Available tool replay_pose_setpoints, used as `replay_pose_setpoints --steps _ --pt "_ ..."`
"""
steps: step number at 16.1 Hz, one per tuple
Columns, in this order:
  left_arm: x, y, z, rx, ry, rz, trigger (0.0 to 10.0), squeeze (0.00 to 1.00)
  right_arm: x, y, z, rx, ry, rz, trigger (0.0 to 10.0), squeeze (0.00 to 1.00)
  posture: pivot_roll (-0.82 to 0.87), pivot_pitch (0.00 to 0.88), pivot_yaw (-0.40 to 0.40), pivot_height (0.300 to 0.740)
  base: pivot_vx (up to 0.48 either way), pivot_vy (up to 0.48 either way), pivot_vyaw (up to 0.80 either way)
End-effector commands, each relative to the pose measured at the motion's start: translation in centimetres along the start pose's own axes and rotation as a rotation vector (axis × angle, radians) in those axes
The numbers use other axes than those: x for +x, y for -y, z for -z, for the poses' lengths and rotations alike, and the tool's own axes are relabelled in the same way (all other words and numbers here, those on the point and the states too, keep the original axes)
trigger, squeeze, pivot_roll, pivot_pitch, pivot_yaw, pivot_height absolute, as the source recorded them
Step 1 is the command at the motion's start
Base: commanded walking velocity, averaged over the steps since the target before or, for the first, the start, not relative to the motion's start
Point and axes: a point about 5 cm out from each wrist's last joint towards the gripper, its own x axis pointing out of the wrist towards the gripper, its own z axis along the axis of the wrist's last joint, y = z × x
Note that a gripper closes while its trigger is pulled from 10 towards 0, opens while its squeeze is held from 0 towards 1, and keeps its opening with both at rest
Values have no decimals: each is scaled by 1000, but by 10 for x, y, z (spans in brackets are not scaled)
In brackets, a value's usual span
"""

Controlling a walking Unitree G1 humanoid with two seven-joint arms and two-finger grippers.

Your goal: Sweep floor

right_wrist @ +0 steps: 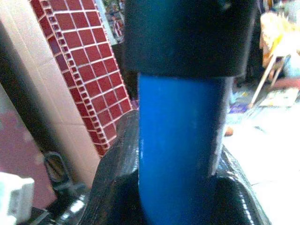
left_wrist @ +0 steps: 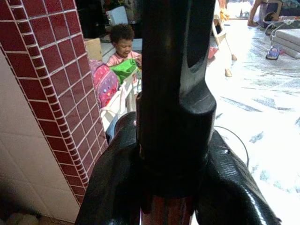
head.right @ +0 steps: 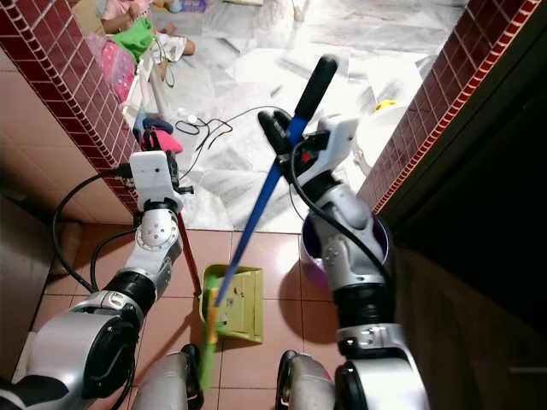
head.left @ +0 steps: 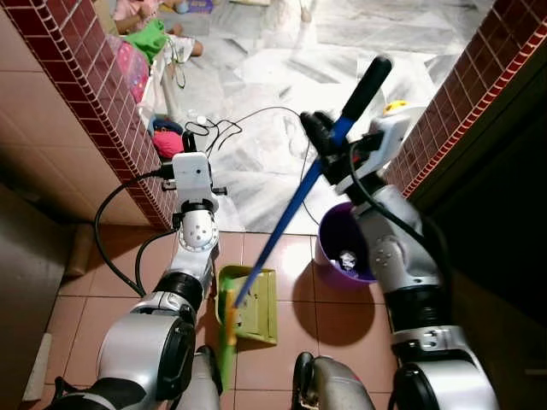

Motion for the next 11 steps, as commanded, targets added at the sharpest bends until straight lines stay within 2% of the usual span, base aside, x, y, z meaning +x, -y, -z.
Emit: replay_pose_setpoints --steps 1,3,5,6,9,11 --pt "1 -2 3 18 -24 7 10000 0 1 -2 -16 -84 51 -27 10000 0 -190 144 -18 740 0 0 0" --pt "7 -8 -2 14 -17 -6 10000 0 -3 14 -31 -270 67 47 10000 0 -198 114 -16 740 0 0 0" --pt "9 -11 -3 13 -15 -14 10000 0 -3 22 -40 -313 83 79 10000 0 -201 97 -18 740 0 0 0" --pt "12 -16 -6 17 -7 -23 10000 0 -3 30 -52 -368 102 106 10000 0 -209 78 -17 740 0 0 0" --pt "20 -22 -15 -1 14 -41 10000 0 -10 36 -41 -394 40 108 10000 0 -218 33 -17 740 0 0 0" --pt "29 -28 -30 -85 72 -21 10000 0 -23 26 -16 -345 -33 120 10000 0 -214 0 -16 740 0 0 0"
